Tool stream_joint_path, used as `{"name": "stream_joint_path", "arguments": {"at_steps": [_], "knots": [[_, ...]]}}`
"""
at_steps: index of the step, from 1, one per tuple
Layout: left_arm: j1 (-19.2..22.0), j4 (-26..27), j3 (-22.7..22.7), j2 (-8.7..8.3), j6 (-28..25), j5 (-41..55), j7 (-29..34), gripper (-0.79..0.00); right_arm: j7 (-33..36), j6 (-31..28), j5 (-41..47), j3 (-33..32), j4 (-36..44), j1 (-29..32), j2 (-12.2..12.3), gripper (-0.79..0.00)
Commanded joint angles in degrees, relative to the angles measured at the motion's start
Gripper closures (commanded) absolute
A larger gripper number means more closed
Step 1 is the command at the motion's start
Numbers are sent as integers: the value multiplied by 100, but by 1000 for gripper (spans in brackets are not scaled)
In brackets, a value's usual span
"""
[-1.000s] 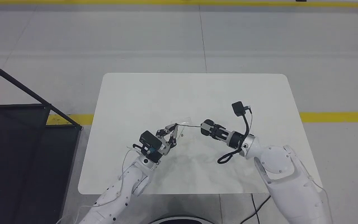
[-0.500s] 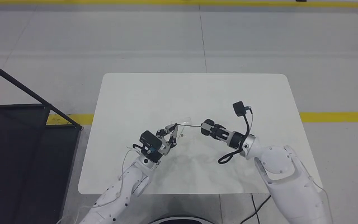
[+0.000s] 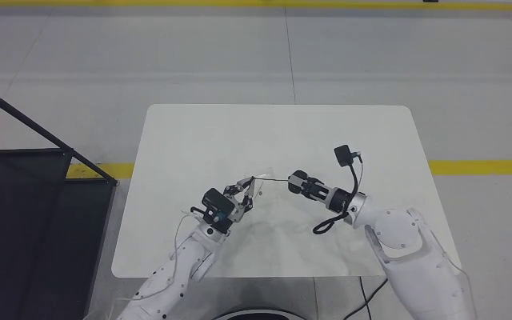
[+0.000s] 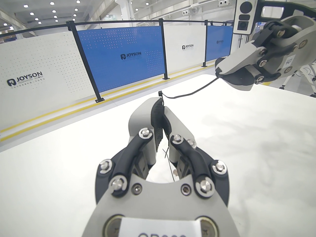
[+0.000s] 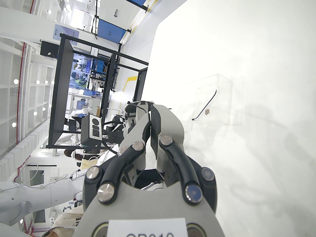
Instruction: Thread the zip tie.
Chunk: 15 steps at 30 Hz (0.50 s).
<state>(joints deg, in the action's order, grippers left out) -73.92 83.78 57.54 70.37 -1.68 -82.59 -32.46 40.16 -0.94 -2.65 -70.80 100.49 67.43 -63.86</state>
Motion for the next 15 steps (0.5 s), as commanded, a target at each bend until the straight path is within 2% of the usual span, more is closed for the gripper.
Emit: {"name": "stream_joint_path", "arguments": {"at_steps": [1, 15], "knots": [[-10, 3, -9, 13, 87, -68, -7, 0, 10, -7, 13, -17, 0, 7, 3, 0], [-38, -19, -62, 96, 406, -460, 42, 0, -12, -63, 46, -58, 34, 64, 10, 0]]}}
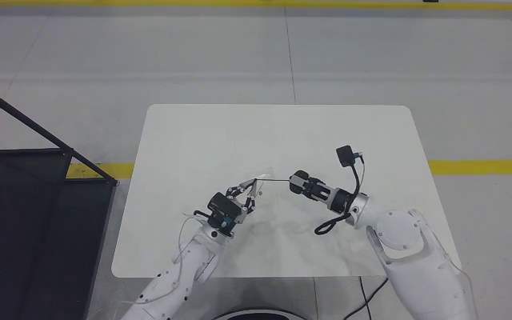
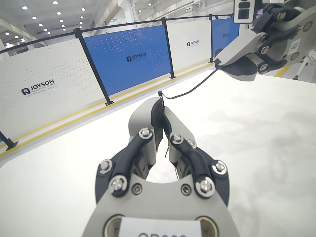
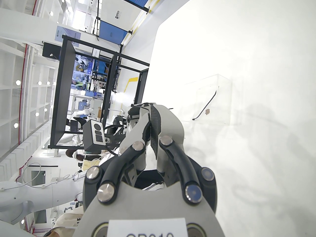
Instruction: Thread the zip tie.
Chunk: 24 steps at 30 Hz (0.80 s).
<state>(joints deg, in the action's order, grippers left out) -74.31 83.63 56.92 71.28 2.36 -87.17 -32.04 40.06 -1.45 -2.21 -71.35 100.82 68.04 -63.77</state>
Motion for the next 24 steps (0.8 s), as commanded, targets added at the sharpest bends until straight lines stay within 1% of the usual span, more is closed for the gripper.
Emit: {"name": "stream_joint_path", "arguments": {"at_steps": [1, 14, 24], "knots": [[2, -12, 2, 11, 2, -6, -2, 0, -4, -21, 11, -9, 1, 10, 1, 0], [38, -143, 24, 76, -89, -53, 36, 0, 47, -430, 310, -112, -46, 108, 11, 0], [38, -173, 39, 117, -150, -84, 63, 0, 111, -611, 496, -143, -106, 117, 14, 0]]}}
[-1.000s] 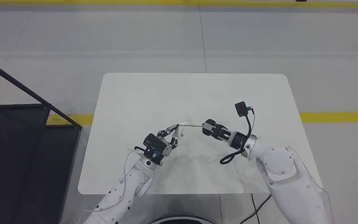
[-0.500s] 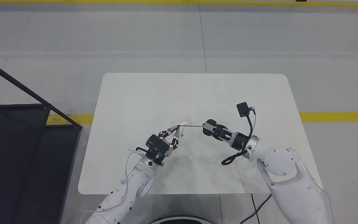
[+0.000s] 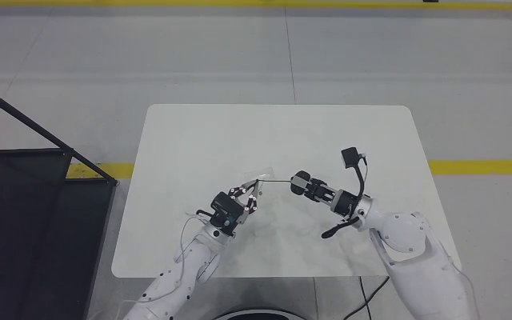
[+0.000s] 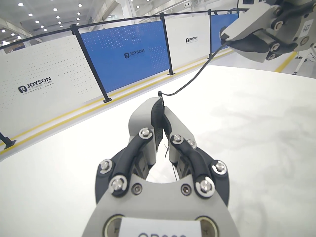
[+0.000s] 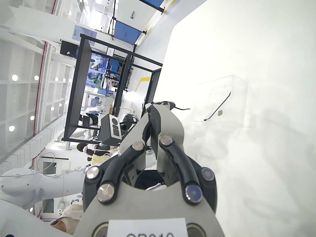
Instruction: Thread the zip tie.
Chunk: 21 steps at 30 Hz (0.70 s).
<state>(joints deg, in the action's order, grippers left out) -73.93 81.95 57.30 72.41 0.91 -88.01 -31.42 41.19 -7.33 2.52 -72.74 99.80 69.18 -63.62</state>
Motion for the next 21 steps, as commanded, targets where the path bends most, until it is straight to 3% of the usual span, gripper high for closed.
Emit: {"name": "stream_joint_path", "arguments": {"at_steps": [1, 21], "knots": [[3, -11, 1, 8, -16, -9, 7, 0, 6, -58, 64, -7, -14, 8, -1, 0], [17, -64, 25, 81, -155, -89, 52, 0, 265, -339, 551, -66, -230, -57, 8, 0]]}}
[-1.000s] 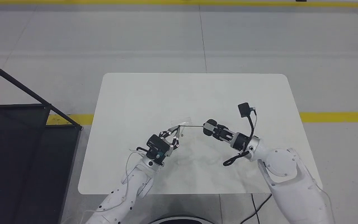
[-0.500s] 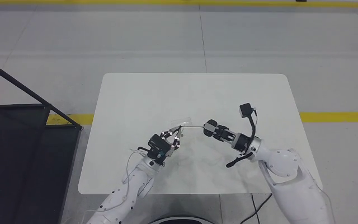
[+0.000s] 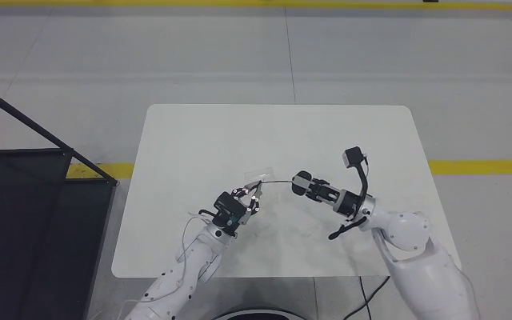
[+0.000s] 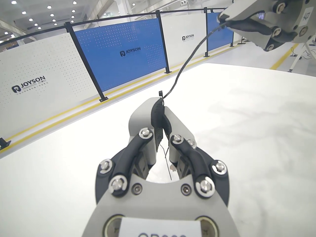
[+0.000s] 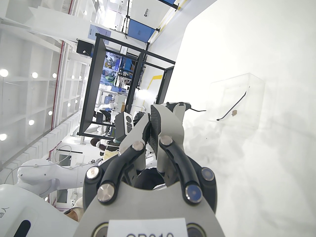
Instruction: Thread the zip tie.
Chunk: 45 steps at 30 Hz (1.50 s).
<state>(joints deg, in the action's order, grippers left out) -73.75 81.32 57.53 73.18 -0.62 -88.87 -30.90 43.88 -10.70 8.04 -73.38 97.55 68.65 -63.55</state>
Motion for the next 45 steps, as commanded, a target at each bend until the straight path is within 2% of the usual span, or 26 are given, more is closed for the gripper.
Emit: {"name": "stream_joint_path", "arguments": {"at_steps": [1, 7, 16, 19, 32, 38, 45], "knots": [[-1, 4, 8, 6, -2, -1, 0, 0, -7, -3, 15, -4, -11, -5, 1, 0], [-24, 20, 67, 28, -79, 192, -54, 0, -31, 32, 24, -41, -28, -2, 8, 0], [36, -68, 206, 44, -616, 660, -84, 0, -50, 521, -60, -97, -28, -64, 26, 0], [36, -68, 206, 44, -616, 660, -84, 0, -10, 860, -305, -85, -10, -143, 40, 0], [-12, 42, 245, 44, -624, 684, 33, 0, -94, 867, -296, -84, 40, -57, 41, 0], [-47, 77, 275, 54, -643, 688, 70, 0, 29, 1188, -643, -30, 172, -44, 67, 0], [-50, 85, 272, 60, -638, 683, 78, 0, 77, 1342, -531, 42, 110, -175, 54, 0]]}}
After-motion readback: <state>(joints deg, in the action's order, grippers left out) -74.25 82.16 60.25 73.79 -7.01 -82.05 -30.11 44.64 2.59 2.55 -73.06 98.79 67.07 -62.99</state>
